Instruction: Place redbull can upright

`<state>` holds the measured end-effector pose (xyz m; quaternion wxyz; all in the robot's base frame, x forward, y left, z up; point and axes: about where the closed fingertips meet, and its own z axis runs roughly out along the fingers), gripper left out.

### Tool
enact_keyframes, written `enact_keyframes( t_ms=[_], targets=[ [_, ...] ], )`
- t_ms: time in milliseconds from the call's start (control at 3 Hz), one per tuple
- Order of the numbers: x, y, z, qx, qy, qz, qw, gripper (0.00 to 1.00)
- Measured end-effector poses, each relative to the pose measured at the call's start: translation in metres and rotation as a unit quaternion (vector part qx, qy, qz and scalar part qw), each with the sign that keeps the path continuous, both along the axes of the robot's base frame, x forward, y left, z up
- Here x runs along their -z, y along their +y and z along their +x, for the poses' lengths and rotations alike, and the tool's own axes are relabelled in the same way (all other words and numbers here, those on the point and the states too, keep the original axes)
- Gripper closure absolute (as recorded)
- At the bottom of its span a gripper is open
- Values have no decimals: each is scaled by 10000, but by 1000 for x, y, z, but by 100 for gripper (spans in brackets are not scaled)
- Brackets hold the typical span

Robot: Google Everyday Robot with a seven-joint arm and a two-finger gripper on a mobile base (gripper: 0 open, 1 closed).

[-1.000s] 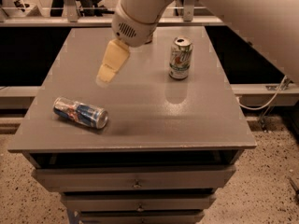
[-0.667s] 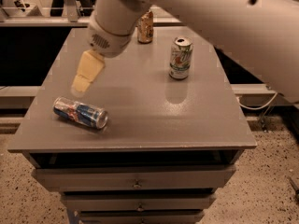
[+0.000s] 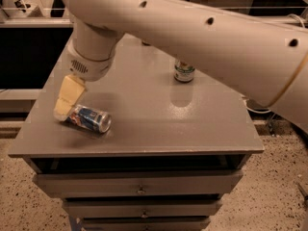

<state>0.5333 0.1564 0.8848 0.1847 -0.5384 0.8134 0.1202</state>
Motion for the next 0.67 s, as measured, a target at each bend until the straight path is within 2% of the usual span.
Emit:
enact_keyframes(
  t_ms=[667],
  targets=[
    [37,18,-7,-9,132,-566,9983,0]
  ],
)
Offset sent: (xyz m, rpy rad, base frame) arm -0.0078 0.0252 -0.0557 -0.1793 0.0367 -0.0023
